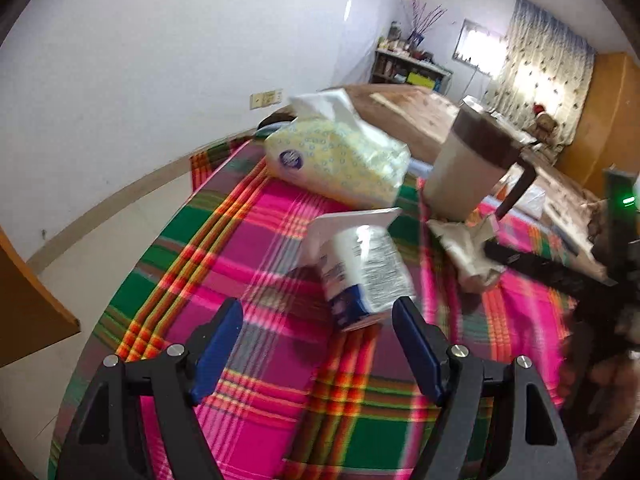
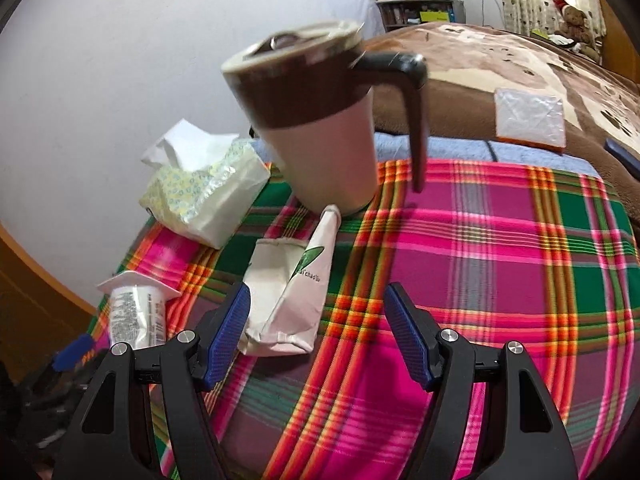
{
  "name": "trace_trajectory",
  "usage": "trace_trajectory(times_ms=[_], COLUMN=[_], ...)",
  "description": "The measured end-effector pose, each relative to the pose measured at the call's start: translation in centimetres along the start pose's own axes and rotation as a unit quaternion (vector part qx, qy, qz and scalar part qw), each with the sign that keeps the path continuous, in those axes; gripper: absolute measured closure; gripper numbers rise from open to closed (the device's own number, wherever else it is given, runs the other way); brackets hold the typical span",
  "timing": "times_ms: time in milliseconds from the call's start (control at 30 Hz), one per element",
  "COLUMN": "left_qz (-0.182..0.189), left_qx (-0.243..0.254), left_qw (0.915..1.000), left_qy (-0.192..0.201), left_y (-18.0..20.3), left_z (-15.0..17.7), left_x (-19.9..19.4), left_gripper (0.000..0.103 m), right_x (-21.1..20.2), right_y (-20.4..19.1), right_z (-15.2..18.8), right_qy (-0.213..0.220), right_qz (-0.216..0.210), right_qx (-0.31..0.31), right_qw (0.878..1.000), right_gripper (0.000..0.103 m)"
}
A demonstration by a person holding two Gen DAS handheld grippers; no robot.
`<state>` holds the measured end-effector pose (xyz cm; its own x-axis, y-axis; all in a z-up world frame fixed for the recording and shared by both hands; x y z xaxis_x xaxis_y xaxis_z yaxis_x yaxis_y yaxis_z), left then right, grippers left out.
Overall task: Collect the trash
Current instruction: 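Grasp the white yogurt cup with the left tool while the right tool grasps the crumpled paper, then lift the yogurt cup and crumpled paper and carry both over the white bin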
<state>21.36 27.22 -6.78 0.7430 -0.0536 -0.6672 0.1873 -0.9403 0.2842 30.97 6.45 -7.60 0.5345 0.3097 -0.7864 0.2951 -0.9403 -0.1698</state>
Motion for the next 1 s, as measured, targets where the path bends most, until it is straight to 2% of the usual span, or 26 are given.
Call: trace_trajectory(times_ms=[33, 167, 233, 267, 333, 433, 567, 700, 800, 1000], left_qz=[0.005, 0.018, 0.012, 0.01, 0.006, 0.014, 0.014, 0.012, 0.024, 0.023], left_qx=[0.003, 0.0, 0.004, 0.006, -0.001, -0.002, 0.009, 0.008, 0.004, 0.013], left_qw=[1.0, 0.9998, 0.9999, 0.9999, 0.9999, 0.9996, 0.9993, 0.9991, 0.9988, 0.9991], left_qy=[0.004, 0.002, -0.002, -0.006, -0.015, -0.026, -0.033, -0.04, -0.042, -0.034], left_y=[0.4, 1.1, 1.2, 1.3, 1.0, 1.2, 1.6, 1.5, 1.5, 1.9], left_z=[-0.2, -0.8, -1.1, -1.1, -1.2, -1.2, -1.1, -1.1, -0.9, -0.9], left_x=[0.0, 0.9, 1.6, 2.1, 3.0, 3.8, 4.6, 5.2, 5.3, 4.6], left_gripper=[0.019, 0.018, 0.018, 0.018, 0.018, 0.018, 0.019, 0.031, 0.042, 0.042], right_x=[0.3, 1.0, 1.2, 1.2, 1.5, 1.9, 1.6, 1.4, 1.1, 0.2], right_y=[-0.1, 0.0, 0.1, 0.1, 0.2, 0.0, -0.3, -0.4, -0.4, -0.1], right_z=[0.0, -0.1, -0.2, -0.2, -0.1, 0.1, 0.1, 0.4, 0.6, 0.9], right_qy=[-0.004, -0.012, -0.011, -0.01, -0.012, -0.014, -0.005, 0.001, 0.004, 0.012], right_qz=[0.001, 0.003, 0.005, 0.007, 0.013, 0.002, 0.002, 0.001, -0.001, 0.001], right_qx=[0.0, 0.015, 0.017, 0.018, 0.019, 0.02, 0.01, 0.006, 0.003, 0.002], right_qw=[1.0, 1.0, 1.0, 1.0, 1.0, 1.0, 1.0, 1.0, 1.0, 1.0], right_gripper=[0.032, 0.033, 0.033, 0.038, 0.055, 0.059, 0.074, 0.08, 0.083, 0.087])
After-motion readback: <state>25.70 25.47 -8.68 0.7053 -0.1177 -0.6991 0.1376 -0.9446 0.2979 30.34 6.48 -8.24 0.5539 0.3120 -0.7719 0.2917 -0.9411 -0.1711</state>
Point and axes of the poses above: each gripper's, at about its wrist camera, not at the fingertips, and x roughly the way its jaws point, y to its right, z to its underside, the point moved 5 cm from there along x, roughly the way its jaws point, and after that the axes turned 9 degrees about z, right-handed, at the moved point
